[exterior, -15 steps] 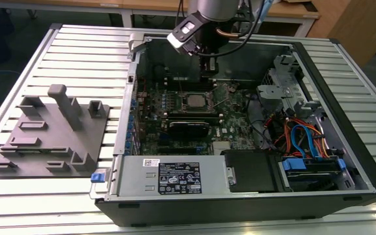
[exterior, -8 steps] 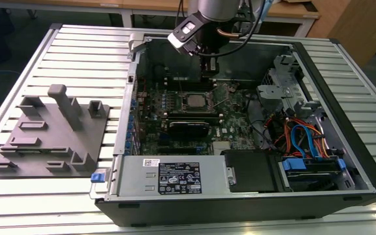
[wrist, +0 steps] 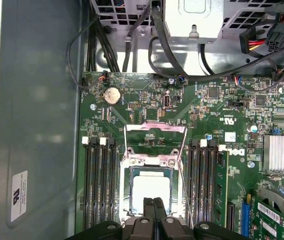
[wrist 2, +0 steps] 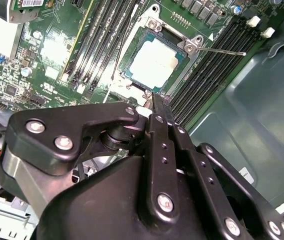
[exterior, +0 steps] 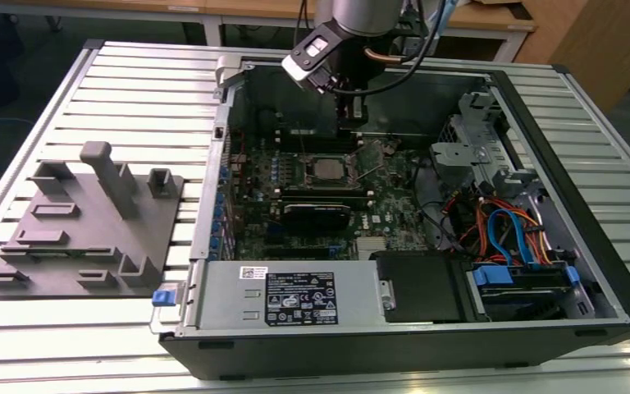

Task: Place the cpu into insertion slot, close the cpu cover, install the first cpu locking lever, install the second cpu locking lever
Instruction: 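Close the cpu cover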

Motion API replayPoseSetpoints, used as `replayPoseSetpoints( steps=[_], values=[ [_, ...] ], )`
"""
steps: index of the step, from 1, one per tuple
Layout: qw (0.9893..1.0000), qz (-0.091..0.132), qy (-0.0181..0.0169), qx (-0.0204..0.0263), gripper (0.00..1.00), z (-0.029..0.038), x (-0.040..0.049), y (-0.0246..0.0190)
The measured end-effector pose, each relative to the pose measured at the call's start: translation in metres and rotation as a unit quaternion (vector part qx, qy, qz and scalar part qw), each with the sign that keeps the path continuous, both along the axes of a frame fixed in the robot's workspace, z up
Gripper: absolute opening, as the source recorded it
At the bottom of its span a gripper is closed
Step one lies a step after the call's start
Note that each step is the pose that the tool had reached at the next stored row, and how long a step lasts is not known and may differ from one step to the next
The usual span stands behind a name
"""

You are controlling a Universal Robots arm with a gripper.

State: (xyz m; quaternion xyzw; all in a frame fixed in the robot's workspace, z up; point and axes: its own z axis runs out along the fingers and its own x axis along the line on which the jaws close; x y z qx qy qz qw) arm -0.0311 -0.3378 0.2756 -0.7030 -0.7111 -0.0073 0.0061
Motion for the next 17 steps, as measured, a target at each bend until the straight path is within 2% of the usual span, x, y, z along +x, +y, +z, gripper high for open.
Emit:
replayPoseSetpoints(
  steps=[10, 11, 17],
  values=[
    [1.0000, 0.000, 0.0000, 0.0000, 0.10, 0.0000, 0.0006, 0.0000],
    [1.0000, 0.000, 0.0000, 0.0000, 0.10, 0.0000, 0.0138, 0.0000],
    [1.0000, 0.000, 0.0000, 0.0000, 0.10, 0.0000, 0.0151, 0.0000]
  ],
)
